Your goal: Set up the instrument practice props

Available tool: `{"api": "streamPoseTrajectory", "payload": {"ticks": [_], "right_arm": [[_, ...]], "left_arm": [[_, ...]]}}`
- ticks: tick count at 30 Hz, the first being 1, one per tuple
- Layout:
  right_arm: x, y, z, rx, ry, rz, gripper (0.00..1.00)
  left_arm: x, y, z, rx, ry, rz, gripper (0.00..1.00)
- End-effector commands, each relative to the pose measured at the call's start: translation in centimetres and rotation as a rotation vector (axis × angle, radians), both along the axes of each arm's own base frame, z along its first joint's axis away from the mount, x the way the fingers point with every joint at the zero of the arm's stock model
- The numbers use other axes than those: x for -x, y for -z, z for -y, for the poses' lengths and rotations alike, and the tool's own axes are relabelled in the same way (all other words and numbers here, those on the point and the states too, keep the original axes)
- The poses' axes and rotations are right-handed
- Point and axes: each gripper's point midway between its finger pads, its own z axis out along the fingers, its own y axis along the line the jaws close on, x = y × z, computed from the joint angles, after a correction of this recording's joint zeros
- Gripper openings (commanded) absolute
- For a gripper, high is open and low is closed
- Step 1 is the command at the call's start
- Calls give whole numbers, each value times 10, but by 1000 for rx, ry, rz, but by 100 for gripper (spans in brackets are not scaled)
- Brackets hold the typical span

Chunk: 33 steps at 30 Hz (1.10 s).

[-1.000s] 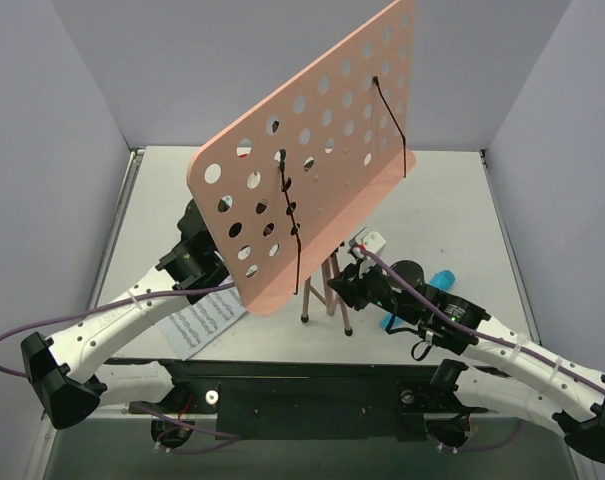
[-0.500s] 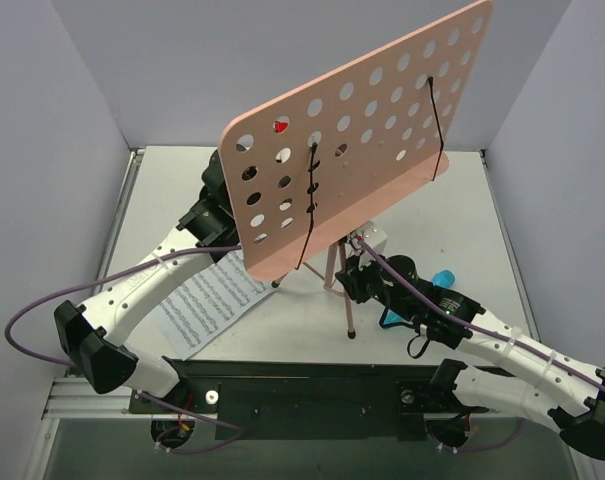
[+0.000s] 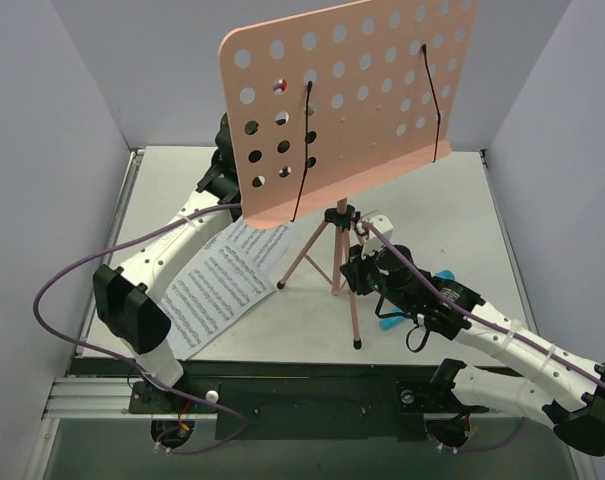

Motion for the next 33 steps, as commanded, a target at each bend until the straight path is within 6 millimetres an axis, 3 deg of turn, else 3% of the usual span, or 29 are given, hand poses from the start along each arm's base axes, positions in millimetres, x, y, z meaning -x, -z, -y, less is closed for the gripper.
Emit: {"api": "streamPoseTrajectory", "payload": {"ticks": [1, 14, 19, 25, 33], "right_arm": [[13, -4, 1, -1, -19, -55, 0], [35, 25, 1, -17, -44, -190, 0], [39, 36, -2, -11, -52, -233, 0], [42, 43, -4, -7, -54, -264, 0], [35, 61, -2, 44, -55, -235, 0]], "left_arm": [[21, -131, -43, 242, -68, 592, 0], [10, -131, -30, 218, 3, 661, 0], [-5, -130, -28, 210, -13, 678, 0], [-20, -141, -35, 227, -52, 721, 0], [-41, -136, -45, 236, -74, 728, 0]]}}
